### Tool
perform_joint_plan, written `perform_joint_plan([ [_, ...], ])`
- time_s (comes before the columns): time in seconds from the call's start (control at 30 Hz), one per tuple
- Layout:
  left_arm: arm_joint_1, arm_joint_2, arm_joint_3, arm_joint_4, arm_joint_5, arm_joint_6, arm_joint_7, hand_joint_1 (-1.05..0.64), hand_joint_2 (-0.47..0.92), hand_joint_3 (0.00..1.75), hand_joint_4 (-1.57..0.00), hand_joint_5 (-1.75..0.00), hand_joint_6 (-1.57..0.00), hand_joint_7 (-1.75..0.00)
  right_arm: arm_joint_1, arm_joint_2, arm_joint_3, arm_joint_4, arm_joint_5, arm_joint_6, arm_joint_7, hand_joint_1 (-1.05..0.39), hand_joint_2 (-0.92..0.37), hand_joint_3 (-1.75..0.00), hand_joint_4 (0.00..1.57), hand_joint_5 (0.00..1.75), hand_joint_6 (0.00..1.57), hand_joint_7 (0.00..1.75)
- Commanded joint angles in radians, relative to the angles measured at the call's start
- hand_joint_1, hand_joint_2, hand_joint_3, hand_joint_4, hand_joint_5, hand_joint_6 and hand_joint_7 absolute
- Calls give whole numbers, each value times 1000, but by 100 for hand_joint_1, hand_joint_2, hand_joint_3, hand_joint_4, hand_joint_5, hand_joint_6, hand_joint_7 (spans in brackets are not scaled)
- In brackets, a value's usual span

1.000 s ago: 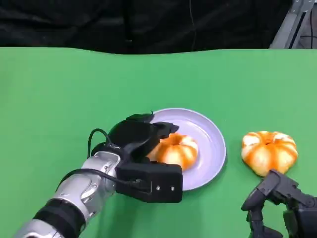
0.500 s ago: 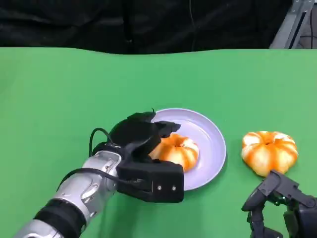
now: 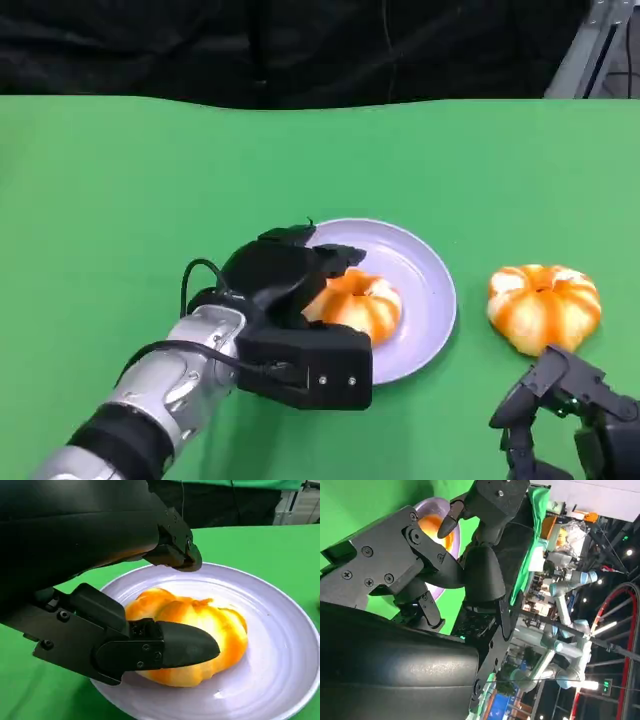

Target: Grasp the bread from the table and place it into the plate.

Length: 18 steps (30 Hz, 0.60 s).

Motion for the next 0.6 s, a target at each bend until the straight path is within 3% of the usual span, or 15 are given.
perform_joint_plan([
  [0.03,24,18,28,-28,-30,-5,-4,-96,92,64,-12,-1,-37,0,16,-12,-7,-26,8,17,3,-12,-49,-127,83,175,74,153],
  [0.3,67,12,121,-100,-178,-44,-69,-90,92,60,-21,-5,-41,-1,5,-21,-15,-11,17,3,7,-11,-49,-127,85,175,75,154],
  [0.4,121,8,196,-178,-291,-54,-115,-86,92,57,-36,-10,-47,-4,1,-25,-14,-3,24,-4,12,-11,-49,-127,85,175,75,153],
  [0.6,206,3,288,-317,-454,-35,-217,-69,92,31,-64,-15,-59,-4,-6,-23,-12,6,18,-16,5,-12,-49,-126,85,175,75,153],
])
